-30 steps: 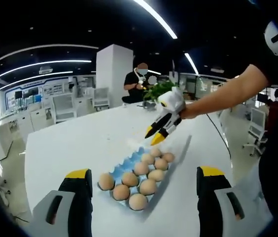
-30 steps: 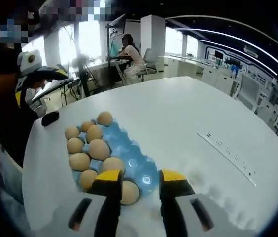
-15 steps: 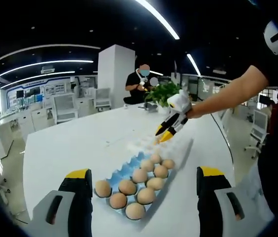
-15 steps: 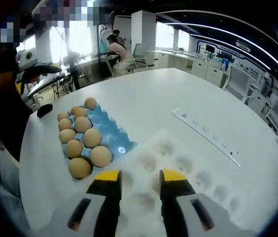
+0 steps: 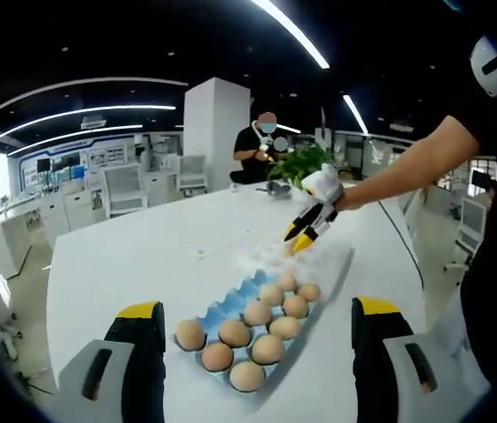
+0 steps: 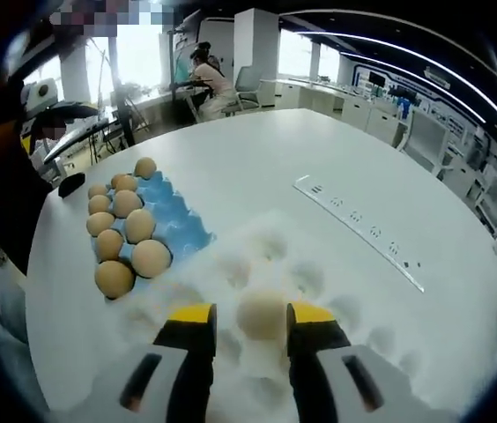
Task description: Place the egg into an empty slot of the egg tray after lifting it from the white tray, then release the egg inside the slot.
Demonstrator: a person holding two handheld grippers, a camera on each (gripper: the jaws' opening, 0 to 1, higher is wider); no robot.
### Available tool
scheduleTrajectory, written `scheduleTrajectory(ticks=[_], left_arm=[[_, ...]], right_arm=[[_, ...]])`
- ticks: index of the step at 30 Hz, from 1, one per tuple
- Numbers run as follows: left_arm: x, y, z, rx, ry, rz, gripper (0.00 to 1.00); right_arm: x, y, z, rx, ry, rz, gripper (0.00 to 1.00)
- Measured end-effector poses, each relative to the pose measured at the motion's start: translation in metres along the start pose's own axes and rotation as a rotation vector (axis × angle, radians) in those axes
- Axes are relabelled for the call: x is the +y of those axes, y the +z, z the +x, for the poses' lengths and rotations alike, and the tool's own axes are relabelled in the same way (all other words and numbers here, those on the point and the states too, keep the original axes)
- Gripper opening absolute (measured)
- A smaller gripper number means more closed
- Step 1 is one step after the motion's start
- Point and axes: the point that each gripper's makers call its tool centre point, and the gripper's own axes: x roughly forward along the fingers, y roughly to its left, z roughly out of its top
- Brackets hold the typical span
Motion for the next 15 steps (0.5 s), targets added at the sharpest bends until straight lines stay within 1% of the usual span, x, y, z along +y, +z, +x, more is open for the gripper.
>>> scheduleTrajectory(ticks=[4, 12, 15], left_arm=[[0.002, -0.001, 0.0, 0.005, 0.009, -0.003, 0.9], [0.002, 0.0, 0.004, 0.006, 0.02, -0.008, 0.9], [0.002, 0.002, 0.005, 0.005, 0.026, -0.01, 0.9]], right_arm=[[-0.005, -0.002, 0.004, 0.013, 0.007, -0.005, 0.32], [-0.006, -0.016, 0.012, 0.084, 0.032, -0.064, 0.3], [-0.006, -0.015, 0.011, 0.072, 0.038, -0.058, 0.29]])
